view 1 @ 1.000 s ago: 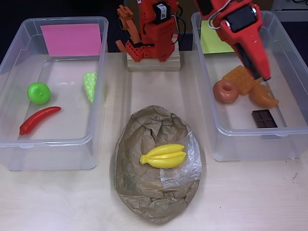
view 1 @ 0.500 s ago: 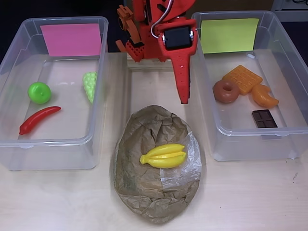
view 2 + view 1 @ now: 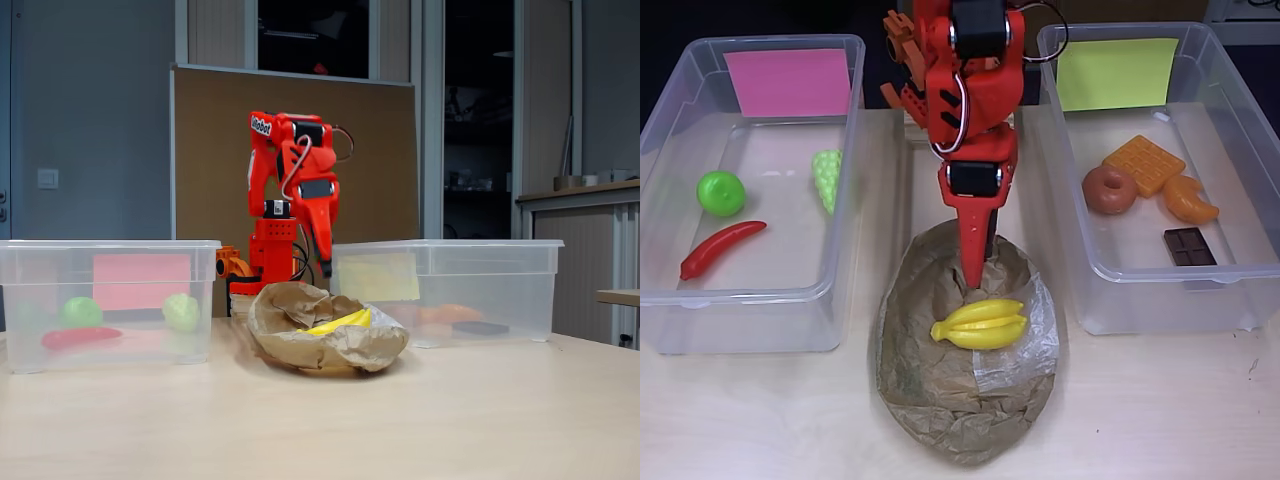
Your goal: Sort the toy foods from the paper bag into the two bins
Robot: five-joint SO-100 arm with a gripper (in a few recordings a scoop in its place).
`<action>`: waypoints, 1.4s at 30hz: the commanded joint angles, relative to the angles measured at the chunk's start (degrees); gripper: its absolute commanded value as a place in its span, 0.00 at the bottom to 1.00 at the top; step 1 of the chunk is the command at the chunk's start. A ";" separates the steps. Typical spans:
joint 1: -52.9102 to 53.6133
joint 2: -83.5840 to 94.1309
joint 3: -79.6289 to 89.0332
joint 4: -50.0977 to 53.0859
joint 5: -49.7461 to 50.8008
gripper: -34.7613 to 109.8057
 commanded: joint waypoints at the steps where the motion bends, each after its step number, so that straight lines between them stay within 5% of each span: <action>1: -0.70 -2.02 -1.67 -0.35 0.88 0.42; 32: -6.15 -25.66 -14.33 -2.20 4.22 0.47; 42: -3.78 -32.43 -22.85 -1.93 1.14 0.36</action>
